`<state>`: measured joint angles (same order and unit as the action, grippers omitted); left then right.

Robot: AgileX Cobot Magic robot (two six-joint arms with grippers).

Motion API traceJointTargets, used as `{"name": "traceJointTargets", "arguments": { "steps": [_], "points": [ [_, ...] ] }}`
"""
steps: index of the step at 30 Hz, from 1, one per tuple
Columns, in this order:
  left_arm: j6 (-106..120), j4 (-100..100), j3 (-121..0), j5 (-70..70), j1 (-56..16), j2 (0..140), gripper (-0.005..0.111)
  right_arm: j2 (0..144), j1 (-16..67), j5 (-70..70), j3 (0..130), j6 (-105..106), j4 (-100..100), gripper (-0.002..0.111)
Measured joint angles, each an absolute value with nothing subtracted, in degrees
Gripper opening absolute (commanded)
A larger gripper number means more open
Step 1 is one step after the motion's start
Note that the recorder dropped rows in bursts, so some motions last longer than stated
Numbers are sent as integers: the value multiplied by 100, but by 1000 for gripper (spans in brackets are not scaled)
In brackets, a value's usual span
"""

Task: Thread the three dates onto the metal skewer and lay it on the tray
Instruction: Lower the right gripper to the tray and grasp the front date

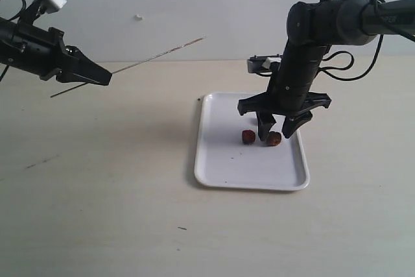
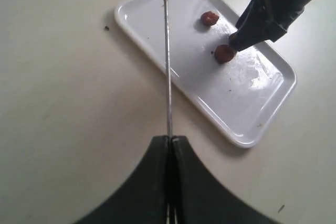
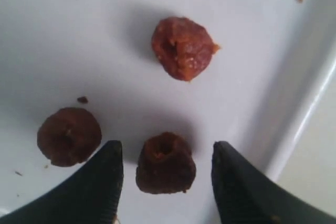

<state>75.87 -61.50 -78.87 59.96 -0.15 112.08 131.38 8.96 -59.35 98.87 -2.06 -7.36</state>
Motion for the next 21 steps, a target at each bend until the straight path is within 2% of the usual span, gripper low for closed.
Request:
{"name": "traceJointTargets", "arguments": {
  "steps": [11, 17, 21],
  "points": [
    [7587, -6150, -7887, 5996, -15, 11208, 0, 13274, 896, -5908, 9910, -195, -736, 51],
    [7587, -6150, -7887, 5996, -15, 11208, 0, 13274, 896, -5919, 9910, -174, -710, 36],
    [7587, -6150, -7887, 6030, -15, 11208, 0, 13274, 896, -5966, 9910, -174, -710, 34]
  ]
}}
